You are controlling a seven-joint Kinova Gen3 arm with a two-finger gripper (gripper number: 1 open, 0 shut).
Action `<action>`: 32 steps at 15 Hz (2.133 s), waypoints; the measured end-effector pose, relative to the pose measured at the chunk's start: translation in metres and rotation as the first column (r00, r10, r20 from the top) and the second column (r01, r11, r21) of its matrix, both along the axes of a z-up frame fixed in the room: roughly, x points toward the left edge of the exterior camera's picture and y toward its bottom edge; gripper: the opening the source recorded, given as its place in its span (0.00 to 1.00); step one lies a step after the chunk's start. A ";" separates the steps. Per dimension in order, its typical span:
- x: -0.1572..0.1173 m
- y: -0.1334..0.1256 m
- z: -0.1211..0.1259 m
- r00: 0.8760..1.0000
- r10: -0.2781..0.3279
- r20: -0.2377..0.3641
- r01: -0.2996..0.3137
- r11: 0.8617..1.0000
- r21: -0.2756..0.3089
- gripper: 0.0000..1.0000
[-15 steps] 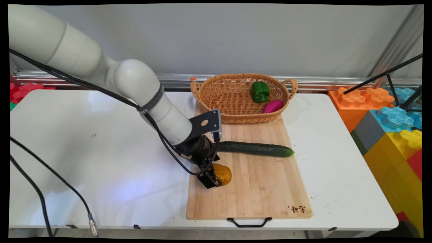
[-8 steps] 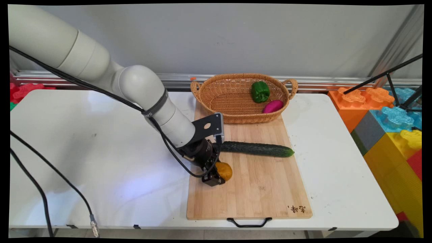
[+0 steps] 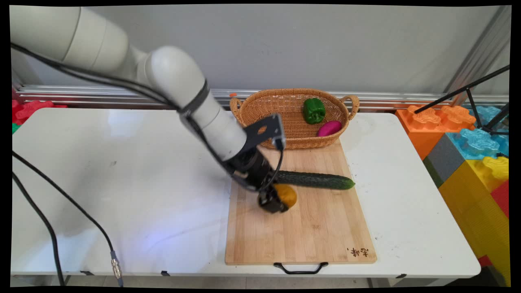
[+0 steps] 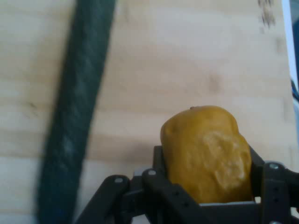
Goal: Place the picked object in the vegetable basket
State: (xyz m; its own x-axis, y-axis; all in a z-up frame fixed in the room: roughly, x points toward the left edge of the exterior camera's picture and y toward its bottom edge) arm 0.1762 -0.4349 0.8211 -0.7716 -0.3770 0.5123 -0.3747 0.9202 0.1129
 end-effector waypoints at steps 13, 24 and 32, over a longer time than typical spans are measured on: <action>0.026 -0.138 0.057 0.942 0.334 -0.036 -0.332 0.909 -0.251 0.00; 0.057 -0.207 -0.016 0.857 0.516 0.018 -0.494 0.830 -0.257 0.00; 0.056 -0.227 -0.036 0.828 0.560 0.021 -0.538 0.804 -0.253 1.00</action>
State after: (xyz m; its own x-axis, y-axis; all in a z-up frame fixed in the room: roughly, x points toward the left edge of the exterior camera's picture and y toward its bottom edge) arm 0.2323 -0.6622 0.7855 -0.5170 -0.6342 0.5749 -0.8233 0.5523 -0.1310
